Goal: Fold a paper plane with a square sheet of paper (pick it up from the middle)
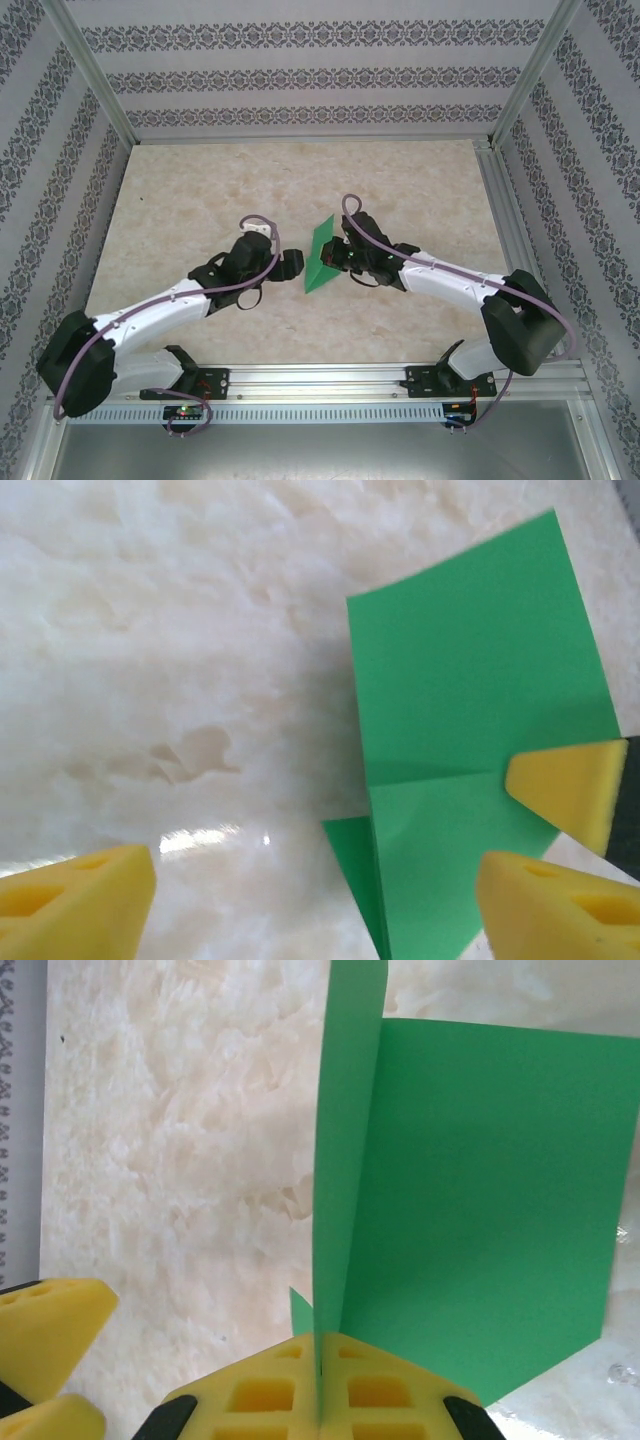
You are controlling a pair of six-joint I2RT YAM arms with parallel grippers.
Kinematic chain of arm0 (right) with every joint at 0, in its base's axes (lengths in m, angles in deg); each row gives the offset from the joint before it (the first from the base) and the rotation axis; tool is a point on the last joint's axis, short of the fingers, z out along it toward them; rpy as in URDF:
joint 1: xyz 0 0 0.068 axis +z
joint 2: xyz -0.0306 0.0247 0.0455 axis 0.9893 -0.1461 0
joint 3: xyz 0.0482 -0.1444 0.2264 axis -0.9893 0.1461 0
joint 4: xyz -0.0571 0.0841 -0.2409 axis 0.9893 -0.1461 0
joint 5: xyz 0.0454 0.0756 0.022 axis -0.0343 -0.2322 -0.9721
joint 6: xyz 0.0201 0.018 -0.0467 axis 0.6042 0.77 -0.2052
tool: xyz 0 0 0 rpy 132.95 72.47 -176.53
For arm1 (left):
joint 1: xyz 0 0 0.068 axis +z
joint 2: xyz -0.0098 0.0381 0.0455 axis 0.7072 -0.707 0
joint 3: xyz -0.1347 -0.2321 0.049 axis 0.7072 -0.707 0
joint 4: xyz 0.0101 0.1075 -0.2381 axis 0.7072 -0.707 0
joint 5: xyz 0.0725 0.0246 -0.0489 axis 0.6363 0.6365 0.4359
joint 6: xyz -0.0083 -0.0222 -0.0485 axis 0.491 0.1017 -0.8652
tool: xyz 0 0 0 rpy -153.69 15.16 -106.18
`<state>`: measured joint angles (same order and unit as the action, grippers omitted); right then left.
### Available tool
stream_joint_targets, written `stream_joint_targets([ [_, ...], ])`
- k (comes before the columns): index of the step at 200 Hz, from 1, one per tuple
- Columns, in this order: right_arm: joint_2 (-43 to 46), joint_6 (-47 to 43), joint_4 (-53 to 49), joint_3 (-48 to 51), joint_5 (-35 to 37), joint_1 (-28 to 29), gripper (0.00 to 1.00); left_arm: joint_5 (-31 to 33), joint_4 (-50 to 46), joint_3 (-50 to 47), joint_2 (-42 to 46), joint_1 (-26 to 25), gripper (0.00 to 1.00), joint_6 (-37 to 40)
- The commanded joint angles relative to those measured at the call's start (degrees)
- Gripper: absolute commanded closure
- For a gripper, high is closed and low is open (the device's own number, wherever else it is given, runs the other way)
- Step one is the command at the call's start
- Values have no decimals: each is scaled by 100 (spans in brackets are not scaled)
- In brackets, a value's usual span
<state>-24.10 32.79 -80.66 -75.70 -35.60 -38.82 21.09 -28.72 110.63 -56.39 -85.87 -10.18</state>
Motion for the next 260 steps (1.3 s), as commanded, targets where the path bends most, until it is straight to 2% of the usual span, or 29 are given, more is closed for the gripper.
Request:
stream_joint_targets([
  [1,-131,366,-634,-534,985,174,100,-9,445,-350,235,301,10,290],
  [22,-301,714,-860,-732,1406,271,100,-283,796,-603,258,511,5,448],
  [41,-538,1090,-679,-725,1443,336,100,-472,1141,-828,227,570,0,707],
  [69,-1028,1483,-540,-892,1208,335,100,-585,1221,-925,96,562,0,1270],
  [85,-1216,1697,-528,-925,1185,340,100,-717,1633,-1077,105,512,2,1609],
  [96,-1297,1821,-525,-919,1192,342,100,-669,1909,-1177,108,416,3,1826],
  [117,-1357,2081,-465,-850,1165,342,100,-362,1840,-1039,-83,176,4,2249],
  [137,-1324,2290,-399,-720,1173,345,100,-296,1709,-777,-493,-79,4,2572],
  [164,-1302,2525,-257,-574,1159,338,100,15,2142,-696,-1014,-475,5,2892],
  [181,-1311,2627,-180,-520,1089,336,100,-46,2518,-715,-1244,-579,10,3050],
  [198,-1295,2734,-77,-427,1006,303,100,-234,2873,-720,-1470,-607,22,3210],
  [213,-1262,2876,122,-272,931,259,100,-409,3049,-689,-1666,-614,29,3313],
  [260,-1278,3042,397,-135,643,169,100,-616,3909,-879,-2124,-625,34,3305],
])
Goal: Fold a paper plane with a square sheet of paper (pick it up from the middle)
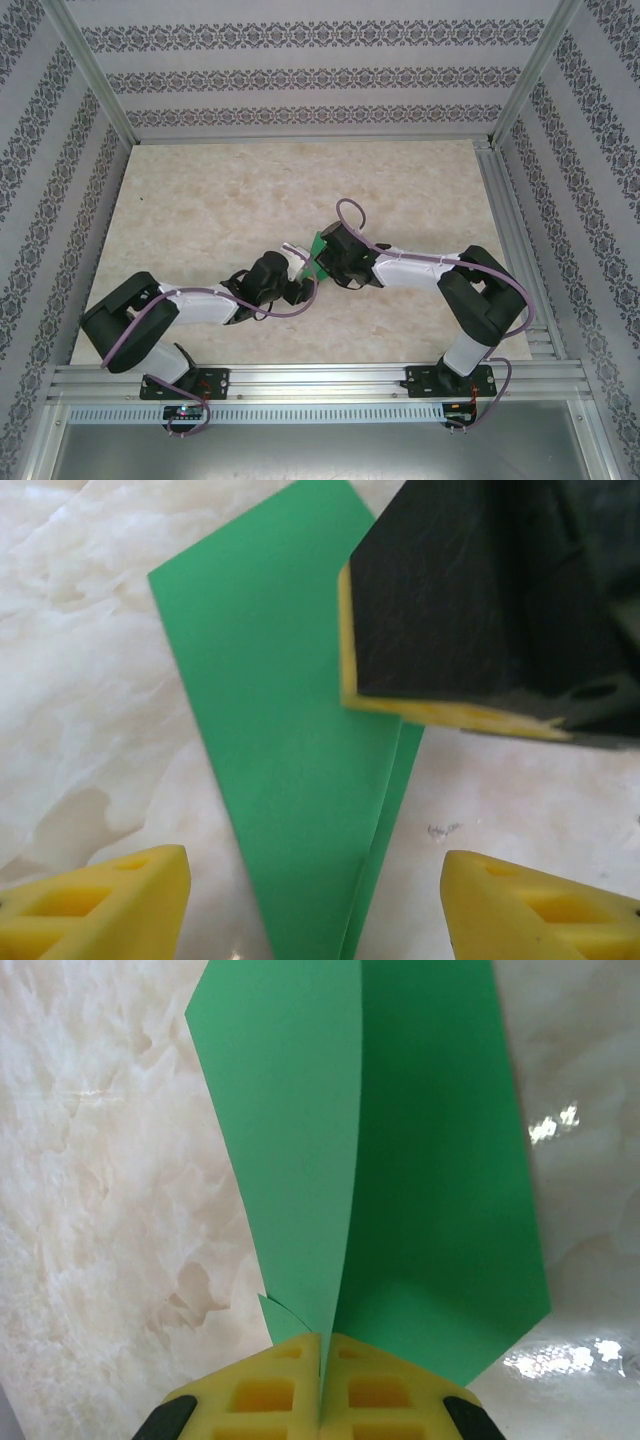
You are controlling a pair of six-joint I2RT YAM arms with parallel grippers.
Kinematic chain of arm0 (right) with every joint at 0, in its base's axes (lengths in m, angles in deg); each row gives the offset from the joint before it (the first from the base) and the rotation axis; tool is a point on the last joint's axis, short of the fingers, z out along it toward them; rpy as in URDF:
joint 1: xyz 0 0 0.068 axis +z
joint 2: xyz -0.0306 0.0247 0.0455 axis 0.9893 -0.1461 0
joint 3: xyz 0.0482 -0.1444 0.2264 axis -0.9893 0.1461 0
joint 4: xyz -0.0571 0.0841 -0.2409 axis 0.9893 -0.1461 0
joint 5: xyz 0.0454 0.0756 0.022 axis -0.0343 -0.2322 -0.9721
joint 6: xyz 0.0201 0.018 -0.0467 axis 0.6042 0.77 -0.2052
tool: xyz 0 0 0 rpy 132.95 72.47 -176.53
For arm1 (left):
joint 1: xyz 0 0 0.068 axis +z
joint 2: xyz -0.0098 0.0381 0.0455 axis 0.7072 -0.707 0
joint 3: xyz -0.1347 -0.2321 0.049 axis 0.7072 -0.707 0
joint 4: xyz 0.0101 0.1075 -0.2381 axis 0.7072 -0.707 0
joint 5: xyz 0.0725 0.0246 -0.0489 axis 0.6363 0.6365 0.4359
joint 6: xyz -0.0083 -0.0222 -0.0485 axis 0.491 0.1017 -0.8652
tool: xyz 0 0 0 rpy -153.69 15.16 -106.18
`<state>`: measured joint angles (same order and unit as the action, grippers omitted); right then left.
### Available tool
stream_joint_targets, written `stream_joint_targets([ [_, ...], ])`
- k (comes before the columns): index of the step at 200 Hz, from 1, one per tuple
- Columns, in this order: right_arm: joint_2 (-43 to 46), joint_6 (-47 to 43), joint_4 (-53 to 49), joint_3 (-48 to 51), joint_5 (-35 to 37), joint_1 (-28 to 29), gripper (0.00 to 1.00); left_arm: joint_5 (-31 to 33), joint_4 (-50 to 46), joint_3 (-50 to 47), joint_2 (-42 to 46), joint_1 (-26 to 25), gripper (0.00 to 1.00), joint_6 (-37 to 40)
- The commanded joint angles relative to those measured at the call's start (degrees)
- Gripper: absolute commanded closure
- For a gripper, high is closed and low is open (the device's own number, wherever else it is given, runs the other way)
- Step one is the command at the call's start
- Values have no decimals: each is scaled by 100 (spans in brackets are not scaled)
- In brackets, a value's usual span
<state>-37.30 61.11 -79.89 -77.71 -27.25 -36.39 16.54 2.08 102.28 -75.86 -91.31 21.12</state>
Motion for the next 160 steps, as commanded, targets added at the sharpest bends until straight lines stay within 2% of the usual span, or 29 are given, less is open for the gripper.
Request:
stream_joint_targets([
  [1,43,212,328,66,-198,-74,100,-161,831,-39,-185,-81,34,175],
  [77,136,364,461,139,-388,-157,100,150,1350,-178,-570,-87,53,179],
  [131,185,501,670,234,-597,-265,91,440,1344,-217,-619,-89,65,207],
  [160,245,488,696,234,-634,-300,82,477,1334,-203,-659,-90,72,236],
])
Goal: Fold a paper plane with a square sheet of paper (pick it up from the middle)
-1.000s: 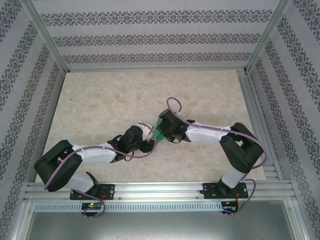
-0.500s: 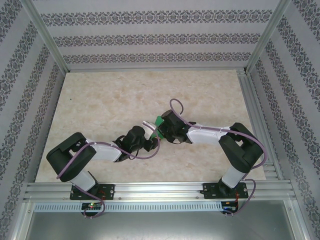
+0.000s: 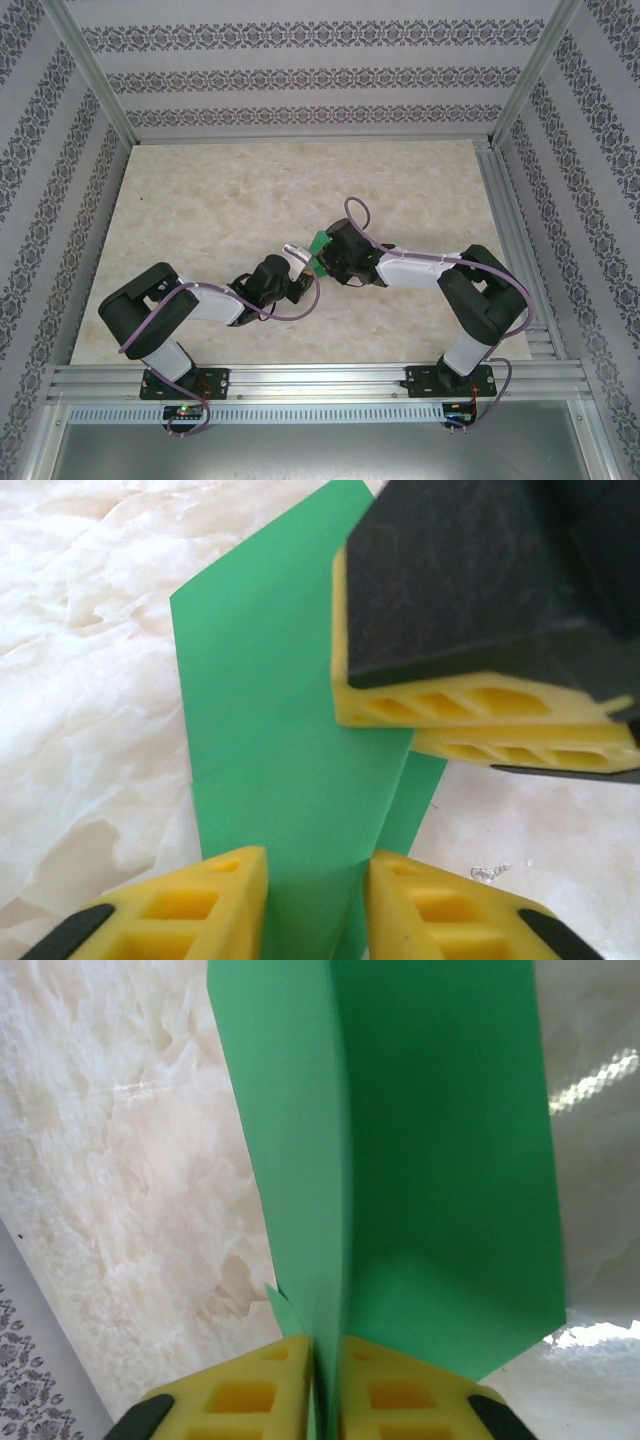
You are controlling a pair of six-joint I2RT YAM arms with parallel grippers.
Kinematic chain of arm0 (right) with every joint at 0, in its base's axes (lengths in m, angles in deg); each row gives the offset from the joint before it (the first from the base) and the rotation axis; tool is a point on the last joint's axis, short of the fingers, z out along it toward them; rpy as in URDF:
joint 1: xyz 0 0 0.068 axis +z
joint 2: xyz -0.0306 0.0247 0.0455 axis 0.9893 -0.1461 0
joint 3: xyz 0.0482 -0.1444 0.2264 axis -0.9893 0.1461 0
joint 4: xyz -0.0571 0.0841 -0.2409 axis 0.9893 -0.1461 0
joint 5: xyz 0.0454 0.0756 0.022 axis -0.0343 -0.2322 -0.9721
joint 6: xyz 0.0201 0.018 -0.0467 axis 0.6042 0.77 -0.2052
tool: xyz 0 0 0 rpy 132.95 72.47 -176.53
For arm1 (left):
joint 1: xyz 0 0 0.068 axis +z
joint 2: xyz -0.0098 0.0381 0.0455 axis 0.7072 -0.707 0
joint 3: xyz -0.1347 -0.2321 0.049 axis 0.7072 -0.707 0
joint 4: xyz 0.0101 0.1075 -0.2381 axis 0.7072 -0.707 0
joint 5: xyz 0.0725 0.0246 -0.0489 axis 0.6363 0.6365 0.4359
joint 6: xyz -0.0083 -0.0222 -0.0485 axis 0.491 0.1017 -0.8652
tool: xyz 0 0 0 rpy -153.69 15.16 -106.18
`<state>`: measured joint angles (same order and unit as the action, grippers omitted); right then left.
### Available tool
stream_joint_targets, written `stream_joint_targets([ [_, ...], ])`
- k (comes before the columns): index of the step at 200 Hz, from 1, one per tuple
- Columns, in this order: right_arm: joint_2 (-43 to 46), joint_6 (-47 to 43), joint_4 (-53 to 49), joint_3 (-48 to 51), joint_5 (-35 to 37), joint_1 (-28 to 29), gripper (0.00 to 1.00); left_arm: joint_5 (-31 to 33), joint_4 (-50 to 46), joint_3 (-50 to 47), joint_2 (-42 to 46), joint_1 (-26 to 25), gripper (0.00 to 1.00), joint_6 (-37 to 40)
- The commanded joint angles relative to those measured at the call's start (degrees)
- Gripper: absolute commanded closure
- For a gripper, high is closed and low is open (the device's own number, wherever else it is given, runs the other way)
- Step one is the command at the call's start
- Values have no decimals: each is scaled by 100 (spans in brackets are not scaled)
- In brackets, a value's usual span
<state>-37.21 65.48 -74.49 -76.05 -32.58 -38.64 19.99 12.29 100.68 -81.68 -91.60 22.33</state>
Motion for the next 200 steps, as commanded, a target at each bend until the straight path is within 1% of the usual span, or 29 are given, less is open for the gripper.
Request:
stream_joint_targets([
  [1,242,51,156,72,-101,-72,81,129,313,-43,-78,-61,72,116],
  [36,365,-57,165,154,-78,-161,75,128,269,-5,-109,-61,79,165],
  [60,379,-197,100,179,-140,-250,72,74,243,-5,-80,-61,81,203],
  [101,273,-295,112,166,-377,-409,68,-80,274,-43,-41,-61,82,283],
  [126,222,-380,35,53,-496,-428,68,-126,262,-43,-26,-61,82,331],
  [136,200,-380,50,43,-533,-435,70,-146,258,-50,-18,-61,81,345],
  [164,176,-374,63,31,-585,-430,86,-176,243,-47,-10,-61,80,399],
  [175,189,-376,64,33,-579,-431,91,-173,229,-38,-11,-65,79,419],
  [180,207,-373,68,37,-574,-424,93,-164,233,-35,-17,-63,78,431],
  [200,262,-346,57,50,-551,-418,94,-147,177,3,-41,-61,72,489],
])
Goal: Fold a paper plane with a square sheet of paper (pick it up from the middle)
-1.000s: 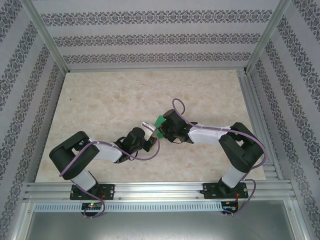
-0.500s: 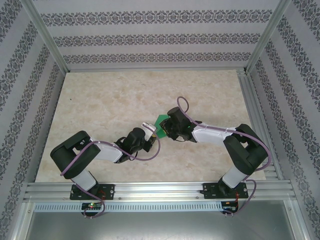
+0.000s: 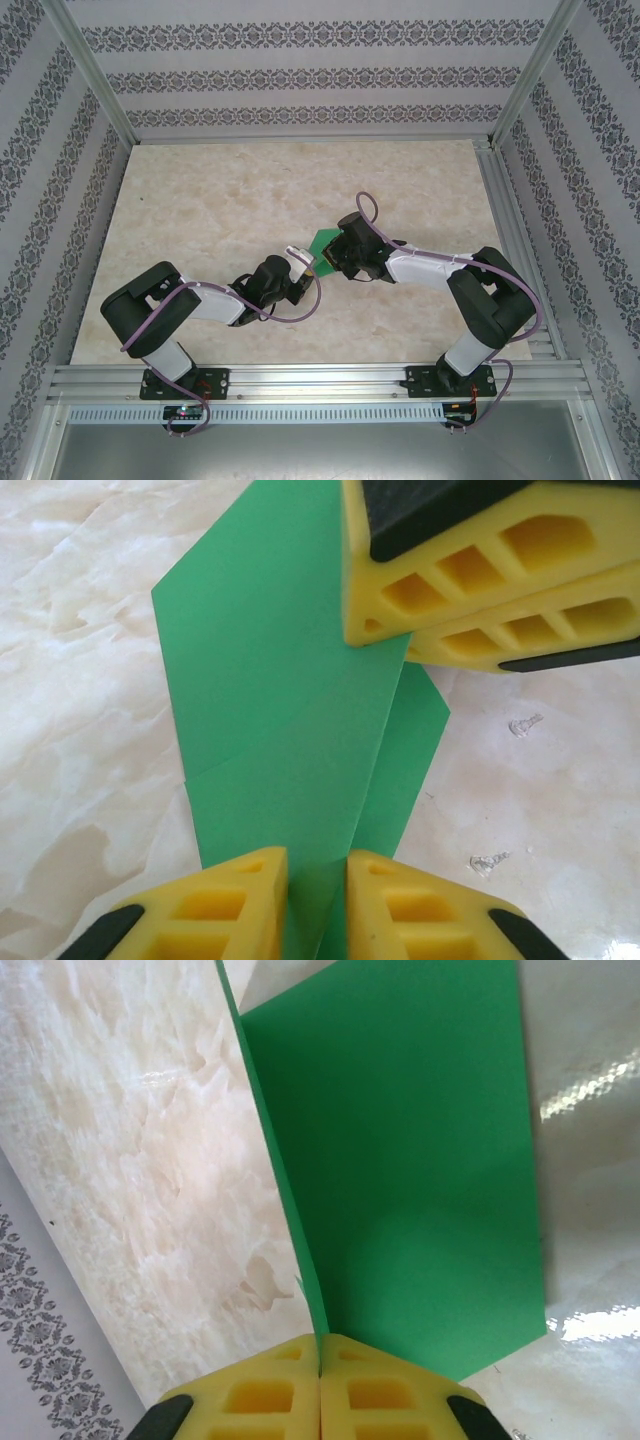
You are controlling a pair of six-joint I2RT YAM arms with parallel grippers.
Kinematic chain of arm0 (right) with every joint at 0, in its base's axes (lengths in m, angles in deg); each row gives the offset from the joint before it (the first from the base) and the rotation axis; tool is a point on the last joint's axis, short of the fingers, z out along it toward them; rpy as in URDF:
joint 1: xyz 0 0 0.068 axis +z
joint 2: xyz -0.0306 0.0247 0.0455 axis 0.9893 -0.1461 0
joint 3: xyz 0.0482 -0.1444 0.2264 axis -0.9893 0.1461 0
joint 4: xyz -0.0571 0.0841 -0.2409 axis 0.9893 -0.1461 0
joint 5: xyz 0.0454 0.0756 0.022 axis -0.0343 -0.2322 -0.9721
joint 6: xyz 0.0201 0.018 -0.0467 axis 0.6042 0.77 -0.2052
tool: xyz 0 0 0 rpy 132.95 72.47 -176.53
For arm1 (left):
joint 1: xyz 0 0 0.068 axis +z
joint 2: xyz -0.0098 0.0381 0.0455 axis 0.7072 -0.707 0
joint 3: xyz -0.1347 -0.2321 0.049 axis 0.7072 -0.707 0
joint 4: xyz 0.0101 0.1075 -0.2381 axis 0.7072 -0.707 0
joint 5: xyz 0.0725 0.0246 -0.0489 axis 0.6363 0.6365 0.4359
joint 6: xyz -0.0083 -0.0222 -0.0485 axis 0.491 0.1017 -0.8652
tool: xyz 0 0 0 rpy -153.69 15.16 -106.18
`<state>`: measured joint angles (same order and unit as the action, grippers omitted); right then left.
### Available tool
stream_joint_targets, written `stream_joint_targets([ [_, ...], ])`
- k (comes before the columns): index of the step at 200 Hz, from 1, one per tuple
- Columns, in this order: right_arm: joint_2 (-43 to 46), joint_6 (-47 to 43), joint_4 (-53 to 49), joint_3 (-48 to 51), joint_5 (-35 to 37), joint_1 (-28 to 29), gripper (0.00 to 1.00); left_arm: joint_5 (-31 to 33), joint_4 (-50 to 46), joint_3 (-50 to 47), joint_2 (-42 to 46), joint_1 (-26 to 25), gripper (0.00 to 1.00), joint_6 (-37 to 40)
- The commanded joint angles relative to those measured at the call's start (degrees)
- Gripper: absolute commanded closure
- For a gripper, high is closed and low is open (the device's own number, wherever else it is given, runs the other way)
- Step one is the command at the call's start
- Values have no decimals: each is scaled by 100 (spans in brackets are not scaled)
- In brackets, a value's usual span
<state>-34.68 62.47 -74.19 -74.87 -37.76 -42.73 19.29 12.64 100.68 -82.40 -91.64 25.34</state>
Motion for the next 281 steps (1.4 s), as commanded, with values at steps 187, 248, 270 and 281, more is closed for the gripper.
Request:
stream_joint_targets([
  [187,72,-6,-6,-72,-153,39,92,-165,243,192,-55,-57,73,116],
  [248,408,-778,-123,-38,-1,-135,69,-150,-9,248,-112,-48,89,-289],
  [270,621,-1485,171,124,-160,-296,57,-239,-89,222,-89,-48,91,-607],
  [281,708,-1832,372,240,-269,-366,53,-276,-115,192,-47,-48,91,-762],
])
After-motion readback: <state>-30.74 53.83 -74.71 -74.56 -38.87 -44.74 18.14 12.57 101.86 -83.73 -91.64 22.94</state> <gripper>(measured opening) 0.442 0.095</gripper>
